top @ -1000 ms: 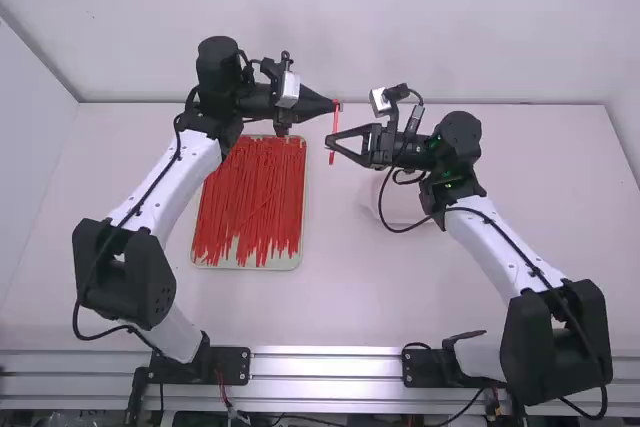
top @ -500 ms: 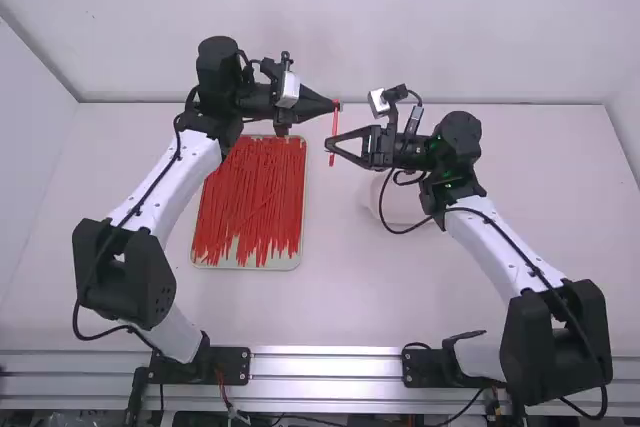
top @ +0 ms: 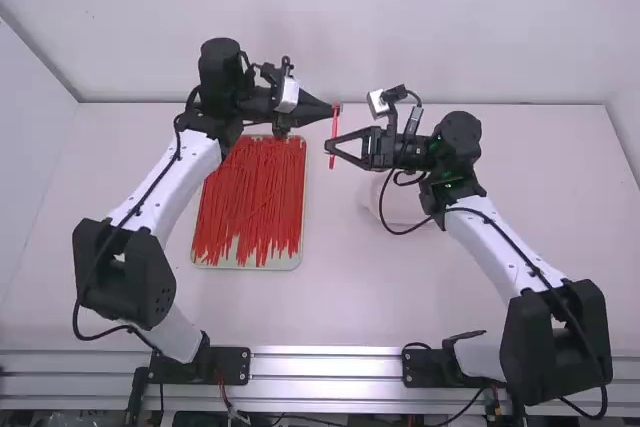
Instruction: Fasten the cable tie
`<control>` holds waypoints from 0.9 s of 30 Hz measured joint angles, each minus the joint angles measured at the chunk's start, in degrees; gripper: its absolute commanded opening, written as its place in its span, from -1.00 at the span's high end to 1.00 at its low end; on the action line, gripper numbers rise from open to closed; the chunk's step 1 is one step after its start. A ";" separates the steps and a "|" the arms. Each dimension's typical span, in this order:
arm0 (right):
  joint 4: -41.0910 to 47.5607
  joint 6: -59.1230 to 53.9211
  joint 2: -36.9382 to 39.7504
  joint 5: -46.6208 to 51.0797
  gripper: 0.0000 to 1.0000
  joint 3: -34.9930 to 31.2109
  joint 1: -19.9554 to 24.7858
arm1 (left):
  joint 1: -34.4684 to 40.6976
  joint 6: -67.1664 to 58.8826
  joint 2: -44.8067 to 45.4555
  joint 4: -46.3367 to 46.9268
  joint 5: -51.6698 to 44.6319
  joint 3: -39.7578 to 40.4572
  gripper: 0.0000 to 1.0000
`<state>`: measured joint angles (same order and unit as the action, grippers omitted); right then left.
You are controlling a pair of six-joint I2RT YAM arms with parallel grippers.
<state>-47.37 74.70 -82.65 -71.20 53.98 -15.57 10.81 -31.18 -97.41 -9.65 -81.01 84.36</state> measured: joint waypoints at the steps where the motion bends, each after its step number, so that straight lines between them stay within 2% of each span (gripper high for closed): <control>1: 0.00 0.11 -0.02 -0.02 1.00 0.00 0.00 | -0.02 -0.17 0.00 -0.04 -0.02 0.00 0.96; 27: 0.00 1.51 -0.02 -0.24 1.00 0.02 0.00 | 1.16 -0.37 0.00 -0.28 -0.85 0.00 0.96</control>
<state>-47.37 76.20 -82.67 -71.44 54.00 -15.57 11.97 -31.55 -97.41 -9.93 -81.87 84.36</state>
